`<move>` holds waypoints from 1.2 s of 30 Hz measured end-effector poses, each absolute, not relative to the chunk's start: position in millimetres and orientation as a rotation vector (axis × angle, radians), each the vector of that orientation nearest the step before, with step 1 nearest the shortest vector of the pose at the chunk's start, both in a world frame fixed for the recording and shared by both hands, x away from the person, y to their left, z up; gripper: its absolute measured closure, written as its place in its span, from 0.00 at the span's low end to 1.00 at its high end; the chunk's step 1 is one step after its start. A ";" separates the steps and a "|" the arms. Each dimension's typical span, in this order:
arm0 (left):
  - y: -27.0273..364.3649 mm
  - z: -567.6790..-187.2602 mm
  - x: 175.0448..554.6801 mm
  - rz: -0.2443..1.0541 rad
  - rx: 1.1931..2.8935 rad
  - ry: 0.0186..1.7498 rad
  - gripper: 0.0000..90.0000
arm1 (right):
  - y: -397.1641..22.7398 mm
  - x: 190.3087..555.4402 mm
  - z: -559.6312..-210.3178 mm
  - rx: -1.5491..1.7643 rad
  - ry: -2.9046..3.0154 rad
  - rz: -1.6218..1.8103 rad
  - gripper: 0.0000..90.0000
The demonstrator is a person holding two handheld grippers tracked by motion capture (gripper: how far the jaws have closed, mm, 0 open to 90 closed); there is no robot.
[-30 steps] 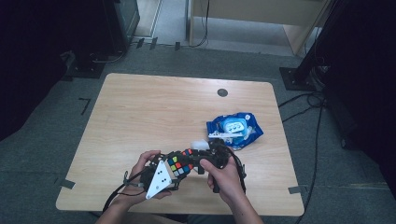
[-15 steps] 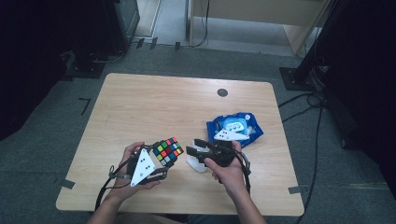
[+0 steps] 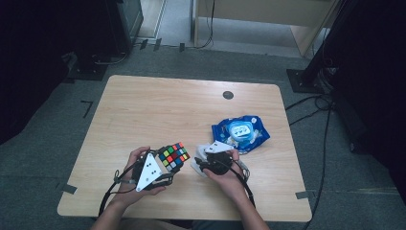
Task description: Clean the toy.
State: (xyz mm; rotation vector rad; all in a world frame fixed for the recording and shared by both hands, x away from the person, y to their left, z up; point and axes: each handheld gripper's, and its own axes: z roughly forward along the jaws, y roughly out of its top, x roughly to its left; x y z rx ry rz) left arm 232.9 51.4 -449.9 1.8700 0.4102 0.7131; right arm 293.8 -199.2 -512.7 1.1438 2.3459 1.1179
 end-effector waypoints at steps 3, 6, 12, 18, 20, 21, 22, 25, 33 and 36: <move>52.7 -449.5 233.5 0.699 1.864 0.417 0.37 | -201.4 295.0 -516.4 1.146 2.370 1.103 0.64; 53.5 -449.4 234.0 0.693 1.859 0.422 0.37 | -204.8 295.1 -517.8 1.185 2.344 1.119 0.72; 54.3 -449.1 234.7 0.687 1.855 0.432 0.37 | -212.1 294.4 -517.1 1.232 2.330 1.122 0.98; 54.7 -450.7 236.5 0.679 1.858 0.442 0.37 | -213.0 280.7 -479.7 1.210 2.224 1.337 0.99; 53.7 -451.7 236.4 0.680 1.861 0.443 0.37 | -210.6 271.7 -456.4 1.153 2.176 1.460 0.99; 53.1 -452.0 236.3 0.679 1.865 0.441 0.37 | -209.4 268.2 -448.6 1.131 2.164 1.503 0.99; 52.5 -452.3 236.0 0.678 1.866 0.440 0.37 | -207.0 261.6 -436.4 1.092 2.147 1.573 0.99; 50.3 -452.2 234.7 0.672 1.862 0.435 0.37 | -200.9 247.3 -413.7 1.005 2.112 1.705 0.99; 43.1 -447.6 227.4 0.647 1.841 0.398 0.37 | -188.5 230.9 -397.7 0.906 2.085 1.837 0.99; 39.9 -447.7 225.5 0.646 1.844 0.388 0.37 | -185.3 231.4 -402.2 0.916 2.092 1.836 0.99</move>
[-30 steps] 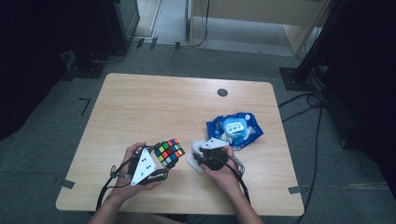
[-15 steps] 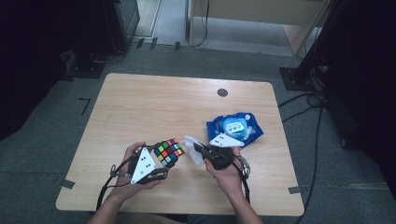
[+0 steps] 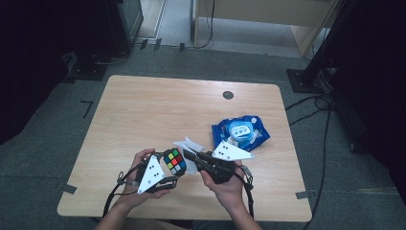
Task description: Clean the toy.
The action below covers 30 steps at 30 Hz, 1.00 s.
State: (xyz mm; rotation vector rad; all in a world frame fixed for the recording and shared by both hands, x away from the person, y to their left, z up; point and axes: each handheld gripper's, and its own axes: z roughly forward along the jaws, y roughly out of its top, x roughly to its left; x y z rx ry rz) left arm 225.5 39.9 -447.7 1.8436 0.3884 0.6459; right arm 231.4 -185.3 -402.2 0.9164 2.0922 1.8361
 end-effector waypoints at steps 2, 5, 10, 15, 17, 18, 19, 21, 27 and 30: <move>39.9 -448.3 226.0 0.645 1.845 0.391 0.37 | -183.8 231.5 -404.9 0.919 2.090 1.841 0.99; 40.8 -448.1 226.5 0.639 1.842 0.396 0.37 | -184.2 232.8 -406.8 0.937 2.087 1.859 0.99; 41.8 -447.0 226.4 0.643 1.835 0.398 0.37 | -185.0 232.9 -406.8 0.945 2.091 1.882 0.99; 42.5 -445.3 225.6 0.630 1.816 0.396 0.37 | -184.7 231.5 -406.2 0.950 2.070 1.911 0.99; 41.5 -444.8 224.8 0.633 1.822 0.390 0.37 | -183.6 230.0 -405.3 0.945 2.052 1.929 0.99; 40.6 -445.1 224.4 0.633 1.822 0.388 0.37 | -183.0 229.5 -404.9 0.939 2.049 1.932 0.99; 39.9 -445.3 224.0 0.629 1.822 0.389 0.37 | -182.4 229.1 -404.9 0.942 2.042 1.931 0.99; 39.0 -445.6 223.7 0.634 1.827 0.387 0.37 | -182.5 230.3 -407.1 0.946 2.027 1.932 0.98; 39.7 -443.0 222.8 0.637 1.815 0.388 0.37 | -189.9 241.6 -428.2 1.072 1.977 1.870 0.98; 43.1 -441.8 224.8 0.634 1.797 0.410 0.37 | -191.3 247.4 -442.8 1.120 1.994 1.787 0.98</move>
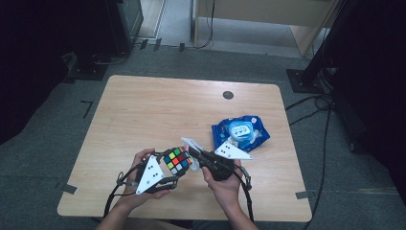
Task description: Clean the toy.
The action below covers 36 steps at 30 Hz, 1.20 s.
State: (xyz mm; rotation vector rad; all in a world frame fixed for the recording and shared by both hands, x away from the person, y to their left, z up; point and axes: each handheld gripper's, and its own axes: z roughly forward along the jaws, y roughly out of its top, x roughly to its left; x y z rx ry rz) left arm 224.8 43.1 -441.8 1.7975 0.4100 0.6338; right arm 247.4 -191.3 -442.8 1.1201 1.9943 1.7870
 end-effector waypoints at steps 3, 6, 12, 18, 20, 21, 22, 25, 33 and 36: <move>47.6 -439.6 226.7 0.630 1.776 0.425 0.37 | -192.4 256.3 -460.8 1.182 2.038 1.641 0.98; 50.4 -440.0 227.7 0.635 1.776 0.433 0.37 | -200.5 260.9 -466.6 1.266 2.014 1.635 0.98; 48.4 -442.4 228.5 0.636 1.791 0.426 0.37 | -204.3 245.6 -424.3 1.159 1.929 1.835 0.98; 41.4 -442.1 223.7 0.631 1.793 0.402 0.37 | -190.8 223.4 -394.7 0.994 1.921 2.008 0.97; 40.7 -441.0 222.3 0.629 1.788 0.399 0.37 | -188.1 223.9 -398.3 0.991 1.935 1.996 0.97; 41.0 -440.5 222.2 0.629 1.786 0.397 0.37 | -187.6 224.8 -401.4 1.009 1.937 1.994 0.97; 41.4 -440.0 222.2 0.627 1.781 0.398 0.37 | -187.7 226.4 -404.8 1.035 1.938 2.004 0.97; 44.0 -439.3 223.8 0.612 1.775 0.408 0.37 | -187.7 230.7 -414.4 1.086 1.935 2.014 0.97; 50.7 -437.3 226.6 0.596 1.749 0.424 0.38 | -187.6 250.6 -448.2 1.211 2.028 1.707 0.96; 52.8 -436.2 226.9 0.611 1.750 0.427 0.38 | -194.0 260.1 -466.7 1.302 2.040 1.598 0.96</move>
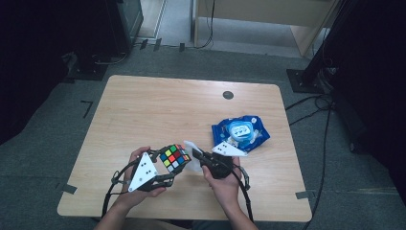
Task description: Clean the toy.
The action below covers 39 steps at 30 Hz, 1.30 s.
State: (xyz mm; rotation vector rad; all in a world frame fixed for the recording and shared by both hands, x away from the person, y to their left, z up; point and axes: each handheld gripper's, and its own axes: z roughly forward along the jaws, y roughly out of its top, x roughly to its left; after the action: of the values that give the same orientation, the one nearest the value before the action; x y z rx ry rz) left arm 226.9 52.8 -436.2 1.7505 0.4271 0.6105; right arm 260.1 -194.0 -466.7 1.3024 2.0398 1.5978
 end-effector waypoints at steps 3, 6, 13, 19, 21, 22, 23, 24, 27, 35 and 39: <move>55.9 -436.6 229.2 0.617 1.750 0.441 0.38 | -202.9 262.8 -468.9 1.294 2.008 1.532 0.96; 57.5 -437.6 231.0 0.622 1.750 0.452 0.38 | -207.7 263.4 -465.3 1.274 1.971 1.504 0.96; 60.1 -441.0 236.2 0.634 1.766 0.494 0.38 | -212.7 272.2 -478.3 1.281 1.936 1.362 0.77; 63.5 -444.0 243.1 0.637 1.777 0.551 0.38 | -214.5 275.9 -477.9 1.334 1.921 1.366 0.39; 64.9 -445.4 245.8 0.646 1.783 0.572 0.38 | -215.2 276.2 -475.2 1.330 1.921 1.361 0.36; 64.9 -445.4 245.8 0.646 1.783 0.572 0.38 | -215.6 275.9 -473.5 1.334 1.920 1.367 0.35; 66.4 -446.7 249.5 0.653 1.791 0.607 0.38 | -216.7 275.5 -471.8 1.337 1.918 1.381 0.34; 67.5 -447.9 251.8 0.658 1.795 0.628 0.38 | -217.5 275.4 -471.0 1.337 1.914 1.389 0.34; 71.3 -454.3 261.5 0.692 1.816 0.715 0.38 | -219.1 275.0 -467.5 1.342 1.912 1.393 0.32; 83.6 -469.0 288.1 0.731 1.833 0.985 0.38 | -219.7 273.2 -465.8 1.333 1.918 1.386 0.29; 87.0 -479.5 299.8 0.743 1.859 1.068 0.38 | -220.0 272.2 -466.8 1.326 1.927 1.380 0.28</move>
State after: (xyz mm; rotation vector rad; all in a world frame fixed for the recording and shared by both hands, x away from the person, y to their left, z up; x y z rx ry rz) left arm 299.8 87.0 -479.5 1.8585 1.0685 0.7432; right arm 272.2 -220.0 -466.8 1.3264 1.9269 1.3798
